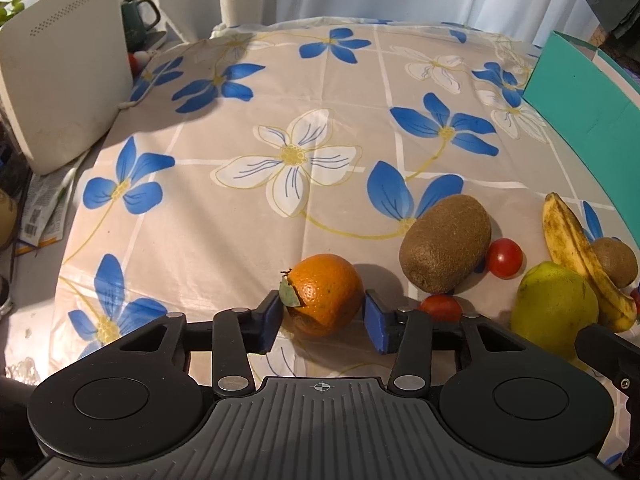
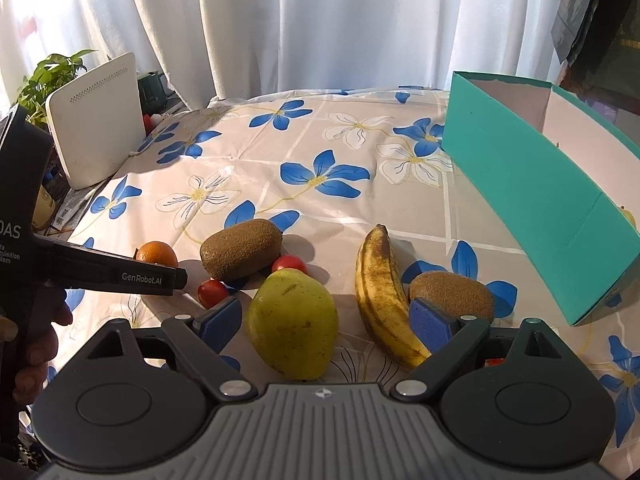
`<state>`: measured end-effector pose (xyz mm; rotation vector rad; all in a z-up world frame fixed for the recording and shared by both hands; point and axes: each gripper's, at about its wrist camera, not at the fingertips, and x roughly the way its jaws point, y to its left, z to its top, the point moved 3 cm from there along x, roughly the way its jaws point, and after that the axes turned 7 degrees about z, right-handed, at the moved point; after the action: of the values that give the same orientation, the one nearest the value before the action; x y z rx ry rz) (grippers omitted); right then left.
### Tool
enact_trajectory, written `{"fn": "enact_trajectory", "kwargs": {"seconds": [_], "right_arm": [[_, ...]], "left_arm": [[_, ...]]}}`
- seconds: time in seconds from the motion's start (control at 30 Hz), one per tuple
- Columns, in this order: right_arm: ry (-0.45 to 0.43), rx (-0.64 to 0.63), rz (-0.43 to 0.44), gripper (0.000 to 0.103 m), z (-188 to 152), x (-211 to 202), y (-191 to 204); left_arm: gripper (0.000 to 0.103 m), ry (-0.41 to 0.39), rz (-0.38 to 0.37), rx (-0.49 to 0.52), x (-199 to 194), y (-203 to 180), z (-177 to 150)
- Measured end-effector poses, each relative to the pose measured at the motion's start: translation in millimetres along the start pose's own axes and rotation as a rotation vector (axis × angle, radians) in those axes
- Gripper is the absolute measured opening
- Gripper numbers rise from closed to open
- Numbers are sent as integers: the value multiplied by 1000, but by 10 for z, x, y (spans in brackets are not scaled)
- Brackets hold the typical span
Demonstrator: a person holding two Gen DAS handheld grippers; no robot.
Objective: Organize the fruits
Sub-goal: 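Grasp the orange with the left gripper while the right gripper grasps the yellow pear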
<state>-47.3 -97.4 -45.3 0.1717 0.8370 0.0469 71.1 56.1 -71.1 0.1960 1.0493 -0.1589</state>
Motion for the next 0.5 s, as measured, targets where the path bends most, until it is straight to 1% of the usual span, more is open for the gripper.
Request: {"fn": "enact_trajectory", "kwargs": {"seconds": [0.1, 0.33, 0.5], "right_arm": [[9, 0, 0, 88, -9, 8, 2], [17, -16, 1, 87, 1, 12, 36], [32, -35, 18, 85, 14, 35, 87]], "left_arm": [[45, 3, 4, 0, 5, -16, 5], [43, 2, 17, 5, -6, -33, -3], [43, 8, 21, -4, -37, -2, -9]]}}
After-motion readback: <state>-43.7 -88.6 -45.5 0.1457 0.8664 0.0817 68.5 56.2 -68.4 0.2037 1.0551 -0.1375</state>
